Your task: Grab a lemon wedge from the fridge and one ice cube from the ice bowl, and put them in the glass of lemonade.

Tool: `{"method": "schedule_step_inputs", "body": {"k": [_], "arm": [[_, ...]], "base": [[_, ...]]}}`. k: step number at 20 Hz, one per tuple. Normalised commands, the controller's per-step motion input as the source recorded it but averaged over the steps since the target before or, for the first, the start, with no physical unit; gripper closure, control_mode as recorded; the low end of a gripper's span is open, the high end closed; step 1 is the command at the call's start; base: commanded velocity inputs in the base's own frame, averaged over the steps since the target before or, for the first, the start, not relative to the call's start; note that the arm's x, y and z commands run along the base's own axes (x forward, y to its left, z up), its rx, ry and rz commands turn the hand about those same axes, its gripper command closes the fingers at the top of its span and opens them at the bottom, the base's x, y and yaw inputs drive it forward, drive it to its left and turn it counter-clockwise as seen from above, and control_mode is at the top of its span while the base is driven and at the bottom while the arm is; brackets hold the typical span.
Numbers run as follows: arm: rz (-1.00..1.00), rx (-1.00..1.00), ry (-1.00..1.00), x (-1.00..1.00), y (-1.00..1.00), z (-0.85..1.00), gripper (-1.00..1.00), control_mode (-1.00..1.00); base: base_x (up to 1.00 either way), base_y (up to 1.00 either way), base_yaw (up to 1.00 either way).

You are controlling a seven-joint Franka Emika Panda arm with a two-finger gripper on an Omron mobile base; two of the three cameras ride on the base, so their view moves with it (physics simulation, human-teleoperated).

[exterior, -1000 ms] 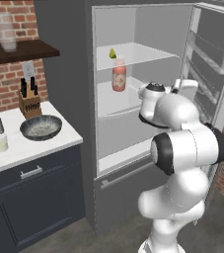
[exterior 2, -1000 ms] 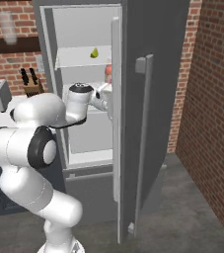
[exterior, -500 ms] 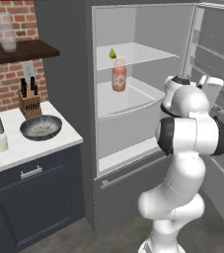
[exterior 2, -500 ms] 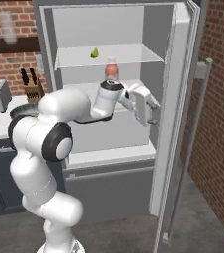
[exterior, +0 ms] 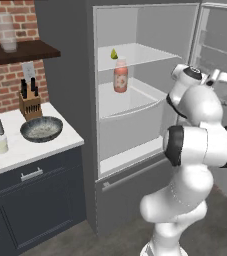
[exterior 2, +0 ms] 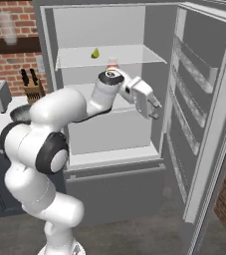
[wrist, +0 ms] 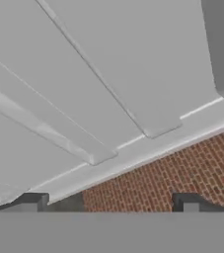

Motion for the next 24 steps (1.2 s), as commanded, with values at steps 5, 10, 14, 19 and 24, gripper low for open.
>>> {"method": "schedule_step_inputs", "body": {"k": [5, 10, 14, 19, 24], "arm": [[0.18, 0.28, -0.43, -0.38, 0.44, 0.15, -1.00, -1.00], [0.32, 0.50, -0.34, -0.23, 0.75, 0.00, -1.00, -1.00], [0.37, 0.48, -0.24, -0.05, 0.83, 0.00, -1.00, -1.00], [0.43, 0.28, -0.12, -0.10, 0.95, 0.00, -1.00, -1.00], [0.29, 0.08, -0.13, -0.34, 0.29, 0.00, -1.00, -1.00]], "base": [[0.00, 0.00, 0.00], [0.00, 0.00, 0.00], [0.00, 0.00, 0.00], [0.00, 0.00, 0.00], [0.00, 0.00, 0.00]]}}
